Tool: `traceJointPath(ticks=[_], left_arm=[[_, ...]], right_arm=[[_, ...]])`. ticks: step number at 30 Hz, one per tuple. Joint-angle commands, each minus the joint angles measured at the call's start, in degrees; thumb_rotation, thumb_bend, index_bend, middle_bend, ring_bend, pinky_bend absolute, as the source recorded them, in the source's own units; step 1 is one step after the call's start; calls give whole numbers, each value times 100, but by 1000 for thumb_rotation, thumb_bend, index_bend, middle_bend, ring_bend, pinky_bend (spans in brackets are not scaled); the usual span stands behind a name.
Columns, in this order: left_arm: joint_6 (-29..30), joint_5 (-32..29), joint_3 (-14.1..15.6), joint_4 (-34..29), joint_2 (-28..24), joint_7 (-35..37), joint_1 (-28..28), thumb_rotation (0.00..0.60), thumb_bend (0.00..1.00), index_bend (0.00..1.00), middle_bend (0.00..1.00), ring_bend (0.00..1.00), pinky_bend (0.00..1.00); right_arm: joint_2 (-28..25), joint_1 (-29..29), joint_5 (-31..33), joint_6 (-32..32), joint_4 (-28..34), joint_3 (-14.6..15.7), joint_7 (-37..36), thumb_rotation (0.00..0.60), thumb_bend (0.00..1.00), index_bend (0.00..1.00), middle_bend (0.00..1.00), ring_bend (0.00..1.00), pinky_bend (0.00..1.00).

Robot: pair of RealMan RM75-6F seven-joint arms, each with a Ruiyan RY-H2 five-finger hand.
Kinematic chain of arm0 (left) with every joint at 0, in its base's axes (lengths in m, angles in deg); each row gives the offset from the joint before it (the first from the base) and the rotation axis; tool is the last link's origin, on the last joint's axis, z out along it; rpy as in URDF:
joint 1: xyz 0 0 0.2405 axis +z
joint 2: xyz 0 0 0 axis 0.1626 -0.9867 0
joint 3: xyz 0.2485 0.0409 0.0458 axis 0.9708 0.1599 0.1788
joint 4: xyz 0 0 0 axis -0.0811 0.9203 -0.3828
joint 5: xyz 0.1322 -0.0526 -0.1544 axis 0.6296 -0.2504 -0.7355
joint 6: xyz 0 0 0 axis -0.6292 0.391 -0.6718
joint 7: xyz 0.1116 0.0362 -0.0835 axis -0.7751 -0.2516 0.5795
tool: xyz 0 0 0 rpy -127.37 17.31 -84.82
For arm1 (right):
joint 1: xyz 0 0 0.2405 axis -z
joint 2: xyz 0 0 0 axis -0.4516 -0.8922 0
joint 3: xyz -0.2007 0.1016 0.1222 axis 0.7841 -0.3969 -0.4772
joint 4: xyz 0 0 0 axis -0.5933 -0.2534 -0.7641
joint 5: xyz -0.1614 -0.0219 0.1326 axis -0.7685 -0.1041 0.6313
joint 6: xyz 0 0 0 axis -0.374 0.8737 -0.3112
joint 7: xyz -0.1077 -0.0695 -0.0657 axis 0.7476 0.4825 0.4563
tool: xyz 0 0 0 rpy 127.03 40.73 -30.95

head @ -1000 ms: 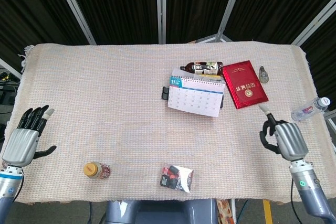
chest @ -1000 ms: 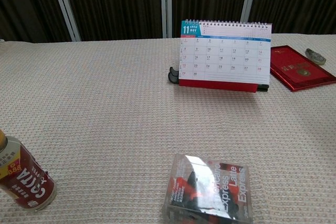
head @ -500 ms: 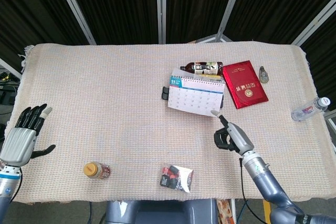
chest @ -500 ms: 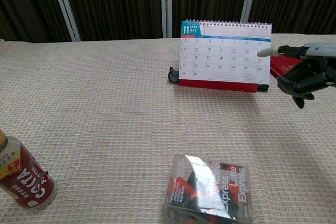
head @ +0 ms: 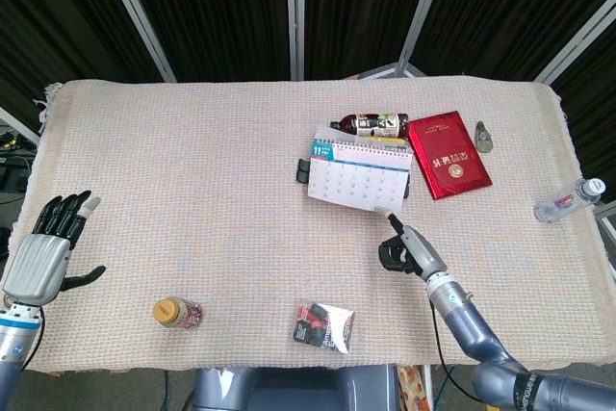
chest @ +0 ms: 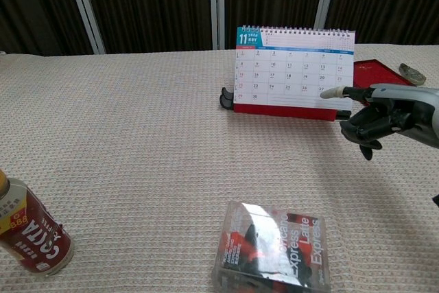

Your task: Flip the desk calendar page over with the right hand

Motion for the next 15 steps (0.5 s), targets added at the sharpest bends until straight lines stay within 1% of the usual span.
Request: traceJointPath(ticks=[1,8,15], left_arm=[[-5,-6,1,2,-4,8,0,600,67,0,0,0,0],[-38,-9,3,4,-1,22,-19,600,67,0,0,0,0],[-48,-19,-1,3,-5,36,-25,600,67,0,0,0,0]], right_arm=[[170,-84,192,106,-261,-48,-7,600,582,0,803,812,646],[396,-206,523,358,-841,-196,-135,600,579,0,800,809,646],[531,-274,660,483,-1150,-292,-199,600,580,0,800,810,646]])
